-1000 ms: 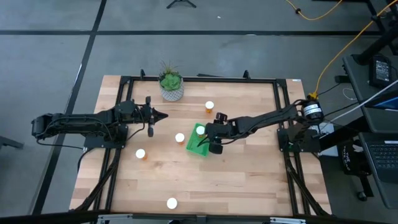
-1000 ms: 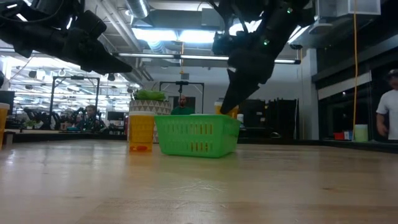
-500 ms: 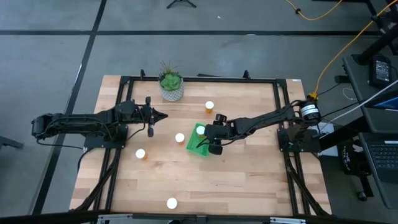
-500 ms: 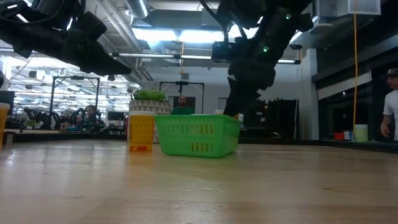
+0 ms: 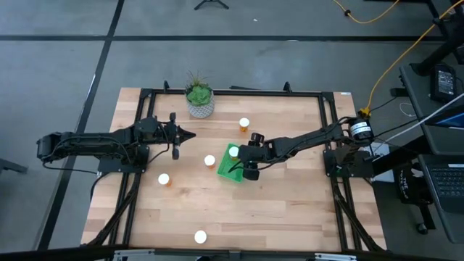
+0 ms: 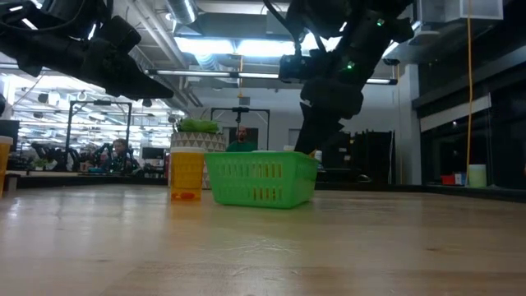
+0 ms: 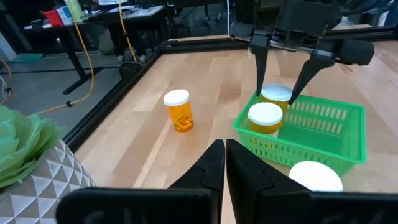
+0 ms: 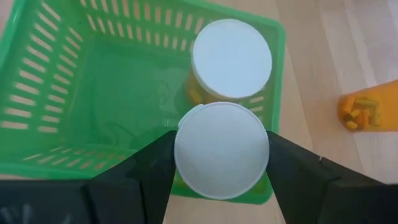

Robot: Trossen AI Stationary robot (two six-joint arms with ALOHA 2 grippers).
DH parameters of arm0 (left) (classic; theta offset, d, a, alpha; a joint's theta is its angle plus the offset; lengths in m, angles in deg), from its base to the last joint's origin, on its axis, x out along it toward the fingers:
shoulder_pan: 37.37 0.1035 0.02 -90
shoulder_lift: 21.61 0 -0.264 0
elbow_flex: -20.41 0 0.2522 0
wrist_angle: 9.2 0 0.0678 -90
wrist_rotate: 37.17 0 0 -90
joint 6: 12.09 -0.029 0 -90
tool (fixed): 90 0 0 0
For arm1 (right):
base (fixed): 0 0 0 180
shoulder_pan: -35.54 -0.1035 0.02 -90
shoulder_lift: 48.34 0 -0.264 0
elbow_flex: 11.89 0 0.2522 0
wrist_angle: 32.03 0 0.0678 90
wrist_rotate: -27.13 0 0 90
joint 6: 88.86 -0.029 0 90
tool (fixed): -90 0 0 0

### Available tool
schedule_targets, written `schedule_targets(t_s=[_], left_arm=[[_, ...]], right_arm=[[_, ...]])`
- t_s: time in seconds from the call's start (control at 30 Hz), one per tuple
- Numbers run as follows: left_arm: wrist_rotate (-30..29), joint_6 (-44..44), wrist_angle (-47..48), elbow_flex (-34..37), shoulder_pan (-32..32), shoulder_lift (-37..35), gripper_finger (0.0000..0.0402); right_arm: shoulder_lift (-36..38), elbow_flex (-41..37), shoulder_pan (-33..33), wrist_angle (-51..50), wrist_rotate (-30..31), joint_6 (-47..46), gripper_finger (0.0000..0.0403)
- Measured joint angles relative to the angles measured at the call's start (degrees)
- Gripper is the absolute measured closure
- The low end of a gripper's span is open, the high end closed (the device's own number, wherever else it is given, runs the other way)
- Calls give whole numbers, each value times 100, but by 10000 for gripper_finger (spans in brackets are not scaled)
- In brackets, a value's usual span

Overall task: Pick and place pill bottles into a basket
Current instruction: Put the orange pill bottle into the green basket

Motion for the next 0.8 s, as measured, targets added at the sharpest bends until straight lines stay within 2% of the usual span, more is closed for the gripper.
schedule_targets(t_s=[0.8], left_arm=[[0, 0, 0, 0, 0, 1, 386]], right_arm=[[0, -4, 151, -146, -11, 20, 173]])
